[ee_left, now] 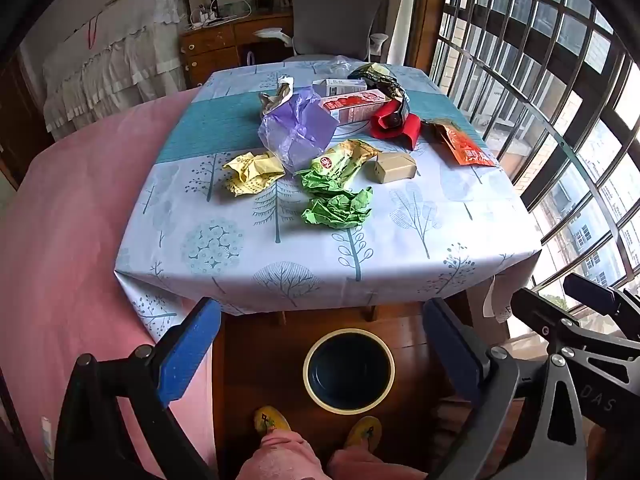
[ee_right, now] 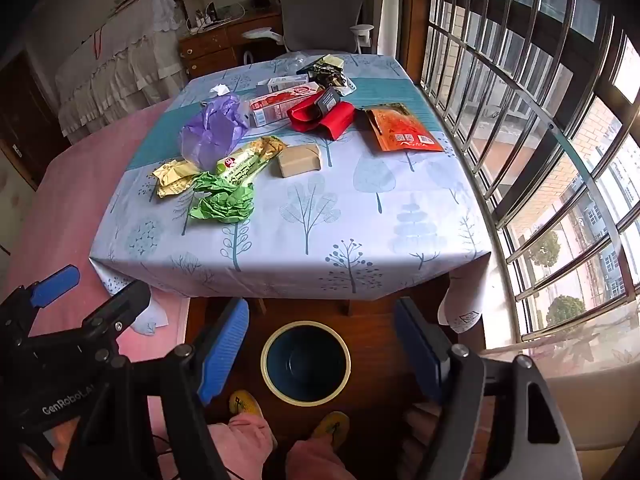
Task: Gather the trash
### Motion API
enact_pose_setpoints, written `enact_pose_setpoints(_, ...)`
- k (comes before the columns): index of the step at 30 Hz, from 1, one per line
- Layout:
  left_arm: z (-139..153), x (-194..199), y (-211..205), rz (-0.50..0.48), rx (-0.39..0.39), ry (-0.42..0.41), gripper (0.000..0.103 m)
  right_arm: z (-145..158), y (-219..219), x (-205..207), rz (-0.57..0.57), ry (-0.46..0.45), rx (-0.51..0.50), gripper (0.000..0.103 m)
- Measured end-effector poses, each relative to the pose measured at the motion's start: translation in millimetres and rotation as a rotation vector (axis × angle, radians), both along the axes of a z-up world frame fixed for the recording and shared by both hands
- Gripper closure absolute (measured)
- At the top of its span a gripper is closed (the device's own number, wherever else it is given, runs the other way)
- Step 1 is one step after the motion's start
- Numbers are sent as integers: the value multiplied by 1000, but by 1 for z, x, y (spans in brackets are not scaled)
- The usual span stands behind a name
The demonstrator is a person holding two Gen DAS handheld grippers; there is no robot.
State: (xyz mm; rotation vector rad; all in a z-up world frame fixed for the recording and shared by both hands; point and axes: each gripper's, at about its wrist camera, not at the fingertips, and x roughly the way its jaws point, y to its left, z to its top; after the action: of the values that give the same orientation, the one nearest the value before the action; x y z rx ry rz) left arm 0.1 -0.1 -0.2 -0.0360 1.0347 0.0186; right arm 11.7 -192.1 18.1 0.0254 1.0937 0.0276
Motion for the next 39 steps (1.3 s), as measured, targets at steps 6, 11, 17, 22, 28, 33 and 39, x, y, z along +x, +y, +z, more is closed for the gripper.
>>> enact_pose_setpoints(6,0,0,1,-2,-9,-4,3,0,-1,-4,-2,-6,-3,27)
enact_pose_setpoints(11,2,0,1,0,-6,-12,3,1,-2,-8,0,-11,0,27)
enact_pose_setpoints(17,-1,-8,0,2,-3,-19,3,1,-3,-10,-1,-15,2,27)
enact_pose_setpoints(22,0,-11,-5,6,1,-21,4,0,-4,-11,-1,-16,1,27)
enact_pose_setpoints(28,0,-14,-8,6,0,-21,3,1,-5,-14,-3,-10,11,27)
enact_pose_setpoints(33,0,-16,-9,13,1,-25,4,2,-5,-16,-1,-14,11,27)
enact_pose_setpoints(39,2,-17,-8,15,-5,-30,3,3,-5,-13,-1,-16,14,27)
